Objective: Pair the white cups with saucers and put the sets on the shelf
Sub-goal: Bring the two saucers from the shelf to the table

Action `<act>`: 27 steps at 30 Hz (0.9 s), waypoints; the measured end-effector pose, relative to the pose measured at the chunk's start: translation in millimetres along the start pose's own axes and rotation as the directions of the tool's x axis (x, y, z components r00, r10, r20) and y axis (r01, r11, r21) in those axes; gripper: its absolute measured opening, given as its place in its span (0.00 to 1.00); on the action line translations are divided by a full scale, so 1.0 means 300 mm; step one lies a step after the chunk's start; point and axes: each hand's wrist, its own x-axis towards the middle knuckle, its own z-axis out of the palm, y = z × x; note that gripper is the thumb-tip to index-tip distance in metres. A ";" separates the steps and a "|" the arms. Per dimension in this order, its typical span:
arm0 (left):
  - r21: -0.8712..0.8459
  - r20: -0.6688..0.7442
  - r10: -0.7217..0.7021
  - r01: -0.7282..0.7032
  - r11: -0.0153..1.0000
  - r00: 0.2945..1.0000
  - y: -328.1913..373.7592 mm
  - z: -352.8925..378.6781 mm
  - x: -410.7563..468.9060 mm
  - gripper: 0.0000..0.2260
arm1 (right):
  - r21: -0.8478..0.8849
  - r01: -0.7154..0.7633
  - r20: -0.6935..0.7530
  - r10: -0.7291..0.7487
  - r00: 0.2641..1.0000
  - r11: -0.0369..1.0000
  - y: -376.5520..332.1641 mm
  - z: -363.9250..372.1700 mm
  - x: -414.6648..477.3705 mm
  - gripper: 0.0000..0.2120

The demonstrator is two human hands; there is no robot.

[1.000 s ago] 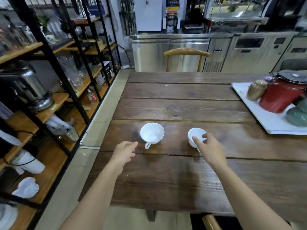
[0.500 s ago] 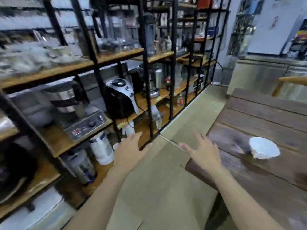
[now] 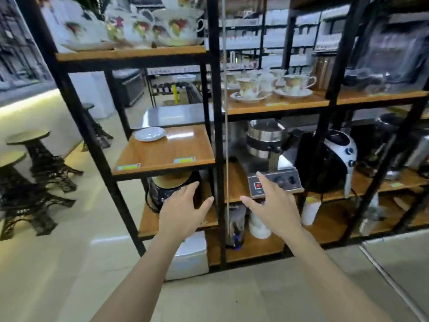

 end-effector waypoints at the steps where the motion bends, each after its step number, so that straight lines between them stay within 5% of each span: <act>1: 0.015 -0.017 -0.024 0.024 1.000 1.000 -0.043 -0.004 0.028 0.28 | 0.018 0.035 0.019 -0.035 0.999 0.999 -0.038 0.043 0.054 0.38; 12: 0.044 -0.101 -0.305 0.310 0.950 0.947 -0.435 0.014 0.509 0.29 | 0.129 0.209 0.075 -0.220 0.973 0.969 -0.284 0.464 0.693 0.39; 27: 0.007 -0.128 -0.383 0.387 0.922 0.915 -0.882 0.044 1.056 0.29 | 0.288 -0.059 0.178 0.007 0.984 0.956 -0.455 0.807 1.286 0.40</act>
